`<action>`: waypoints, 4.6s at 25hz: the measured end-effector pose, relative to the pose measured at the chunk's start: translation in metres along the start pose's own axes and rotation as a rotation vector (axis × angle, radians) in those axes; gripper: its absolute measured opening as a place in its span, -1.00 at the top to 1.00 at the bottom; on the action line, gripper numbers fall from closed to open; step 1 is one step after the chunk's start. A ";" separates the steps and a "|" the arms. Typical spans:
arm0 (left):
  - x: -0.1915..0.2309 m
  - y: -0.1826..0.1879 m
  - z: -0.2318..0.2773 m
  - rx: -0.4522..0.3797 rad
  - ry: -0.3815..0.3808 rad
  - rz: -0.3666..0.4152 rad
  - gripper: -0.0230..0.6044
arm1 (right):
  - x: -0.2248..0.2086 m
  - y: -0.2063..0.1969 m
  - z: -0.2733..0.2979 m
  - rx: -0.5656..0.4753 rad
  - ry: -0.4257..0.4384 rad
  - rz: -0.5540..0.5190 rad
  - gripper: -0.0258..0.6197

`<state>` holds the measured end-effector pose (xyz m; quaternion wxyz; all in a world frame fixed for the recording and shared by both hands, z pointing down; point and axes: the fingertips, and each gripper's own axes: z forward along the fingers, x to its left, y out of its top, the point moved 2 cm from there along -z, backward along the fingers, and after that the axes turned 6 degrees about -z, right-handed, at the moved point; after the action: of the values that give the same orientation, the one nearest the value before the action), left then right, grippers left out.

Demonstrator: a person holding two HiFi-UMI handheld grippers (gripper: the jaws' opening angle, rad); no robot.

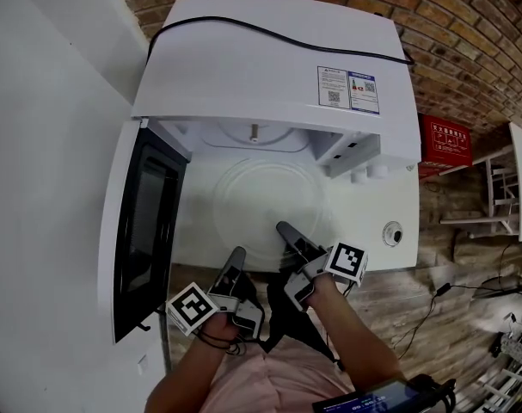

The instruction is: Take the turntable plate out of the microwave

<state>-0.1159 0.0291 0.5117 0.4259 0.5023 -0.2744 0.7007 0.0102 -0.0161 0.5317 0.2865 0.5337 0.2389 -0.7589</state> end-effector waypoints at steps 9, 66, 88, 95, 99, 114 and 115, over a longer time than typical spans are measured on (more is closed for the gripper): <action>0.001 -0.003 0.002 0.016 -0.002 0.003 0.83 | 0.004 -0.010 -0.016 0.205 -0.071 -0.203 0.19; -0.010 0.006 -0.029 0.055 0.203 0.248 -0.01 | -0.004 -0.043 -0.079 0.478 -0.147 -0.552 0.30; -0.231 0.009 -0.057 -0.317 -0.181 1.378 0.91 | 0.244 0.005 -0.089 -0.356 -0.015 -1.282 0.90; -0.255 0.011 -0.060 -0.368 -0.212 1.425 0.91 | 0.263 0.003 -0.093 -0.455 -0.029 -1.385 0.91; -0.263 0.013 -0.061 -0.390 -0.222 1.460 0.91 | 0.264 0.004 -0.092 -0.466 -0.044 -1.400 0.91; -0.274 0.013 -0.062 -0.392 -0.252 1.497 0.91 | 0.266 -0.001 -0.091 -0.499 -0.078 -1.469 0.91; -0.275 0.013 -0.062 -0.393 -0.254 1.499 0.91 | 0.266 -0.002 -0.090 -0.499 -0.078 -1.472 0.91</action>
<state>-0.1203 -0.0152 0.2335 -0.1139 0.1750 -0.7058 0.6770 -0.0012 -0.0021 0.2510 -0.1713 0.1306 0.6852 -0.6958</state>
